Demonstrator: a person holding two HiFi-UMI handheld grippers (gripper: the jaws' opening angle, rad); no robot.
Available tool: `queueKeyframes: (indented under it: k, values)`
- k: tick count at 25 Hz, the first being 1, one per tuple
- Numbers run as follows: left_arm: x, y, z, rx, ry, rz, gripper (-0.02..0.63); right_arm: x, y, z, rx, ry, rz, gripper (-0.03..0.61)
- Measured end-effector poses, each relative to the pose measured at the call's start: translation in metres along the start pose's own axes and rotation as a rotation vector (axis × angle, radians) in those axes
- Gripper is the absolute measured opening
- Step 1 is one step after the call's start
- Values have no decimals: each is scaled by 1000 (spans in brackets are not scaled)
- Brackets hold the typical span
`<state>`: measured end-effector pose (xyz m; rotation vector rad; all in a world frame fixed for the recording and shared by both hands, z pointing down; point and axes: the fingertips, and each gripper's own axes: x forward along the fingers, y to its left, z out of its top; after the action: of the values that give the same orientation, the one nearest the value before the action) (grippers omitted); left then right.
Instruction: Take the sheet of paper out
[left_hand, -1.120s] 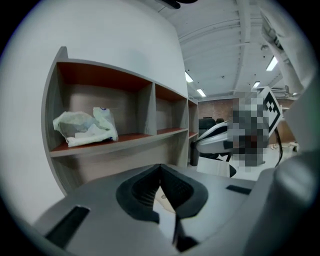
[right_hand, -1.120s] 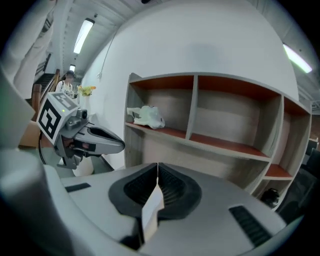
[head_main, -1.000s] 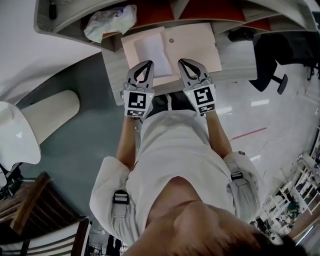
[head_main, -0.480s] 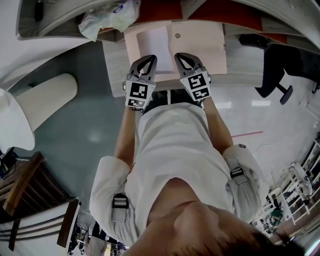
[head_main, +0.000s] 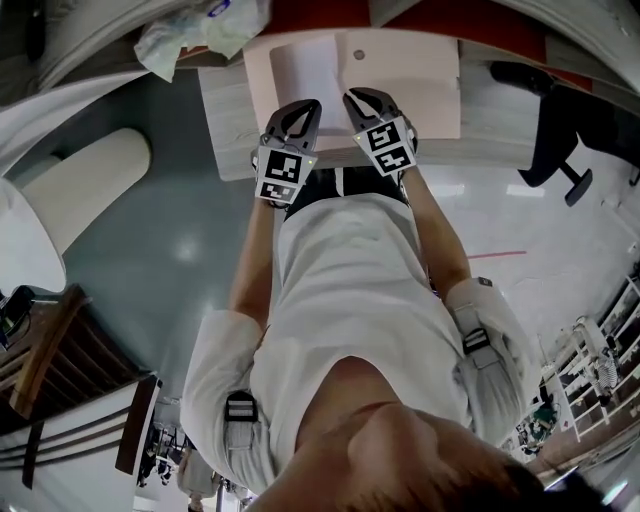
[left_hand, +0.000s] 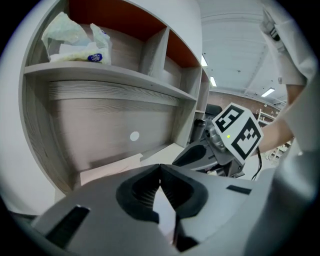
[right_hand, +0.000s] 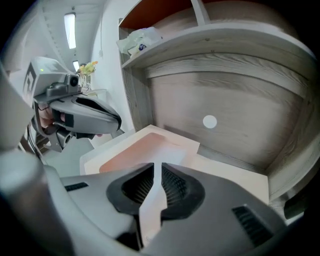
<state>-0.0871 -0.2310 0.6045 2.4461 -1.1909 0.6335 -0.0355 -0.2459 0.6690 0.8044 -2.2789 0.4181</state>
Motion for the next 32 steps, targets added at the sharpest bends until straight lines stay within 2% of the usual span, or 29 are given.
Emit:
queueKeyframes:
  k: [7,11,17,20,29,32]
  values:
    - [17,0,-13,-7,14,-23,15,32,-3,-19,26,64,29,93]
    - [23,3,-20,-8,35,-26,15,51,-5,-24,71,86,41,137]
    - [28,4,-28,-15,58,-28,15,76,-7,-38,87,149,50,180]
    - [31,4,-32,-20,67,-26,15,85,-6,-42,94,174,63,220]
    - [30,3,-38,-27,84,-22,15,107,-5,-63,128,248,48,220]
    - [30,3,-39,-30,87,-18,15,108,-11,-64,128,252,13,170]
